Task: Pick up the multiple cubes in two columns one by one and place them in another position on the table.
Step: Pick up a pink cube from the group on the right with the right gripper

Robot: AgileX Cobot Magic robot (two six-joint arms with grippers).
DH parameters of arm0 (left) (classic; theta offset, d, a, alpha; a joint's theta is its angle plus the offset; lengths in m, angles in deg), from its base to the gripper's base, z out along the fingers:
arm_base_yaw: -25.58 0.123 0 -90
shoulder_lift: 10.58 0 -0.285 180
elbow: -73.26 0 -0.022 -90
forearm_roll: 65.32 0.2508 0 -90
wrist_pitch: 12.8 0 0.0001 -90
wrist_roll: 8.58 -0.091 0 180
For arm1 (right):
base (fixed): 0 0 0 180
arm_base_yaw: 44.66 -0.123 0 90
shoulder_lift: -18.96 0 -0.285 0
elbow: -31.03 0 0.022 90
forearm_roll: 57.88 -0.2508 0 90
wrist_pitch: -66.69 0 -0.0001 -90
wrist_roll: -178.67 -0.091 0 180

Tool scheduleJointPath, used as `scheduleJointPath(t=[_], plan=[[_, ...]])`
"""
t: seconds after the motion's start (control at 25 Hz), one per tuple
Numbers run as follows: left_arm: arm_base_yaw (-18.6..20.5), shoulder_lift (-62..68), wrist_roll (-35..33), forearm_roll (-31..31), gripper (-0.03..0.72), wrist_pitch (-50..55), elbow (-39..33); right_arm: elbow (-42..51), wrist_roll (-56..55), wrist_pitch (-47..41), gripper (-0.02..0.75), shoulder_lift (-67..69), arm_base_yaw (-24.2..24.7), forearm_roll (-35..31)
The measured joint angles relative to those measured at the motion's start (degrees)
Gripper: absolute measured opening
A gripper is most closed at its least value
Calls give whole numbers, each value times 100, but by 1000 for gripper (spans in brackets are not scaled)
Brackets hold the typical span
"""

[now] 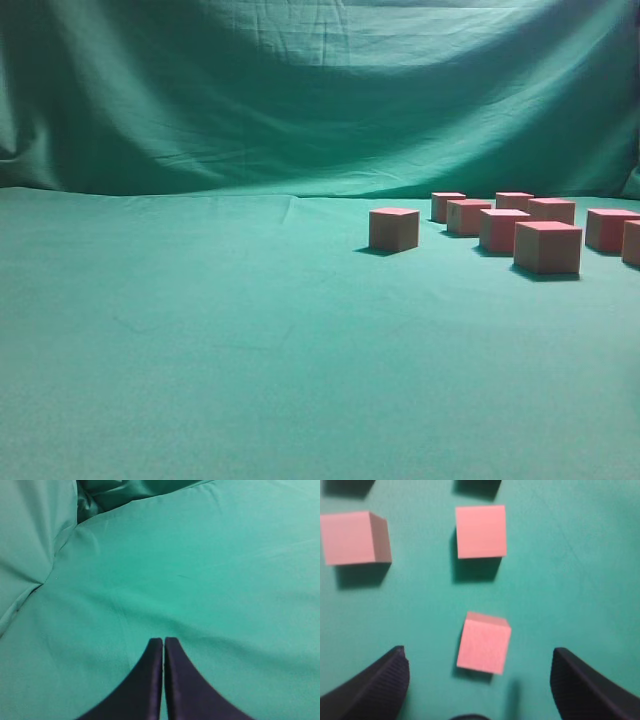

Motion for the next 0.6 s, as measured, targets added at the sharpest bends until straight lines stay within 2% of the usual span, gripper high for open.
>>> scheduleJointPath(t=[0.52, 0.6], plan=[[0, 0, 0, 0, 0, 0, 0, 10, -61, 781, 565, 1162, 0, 139], [0, 0, 0, 0, 0, 0, 0, 10, -61, 806, 489, 1215, 0, 139]])
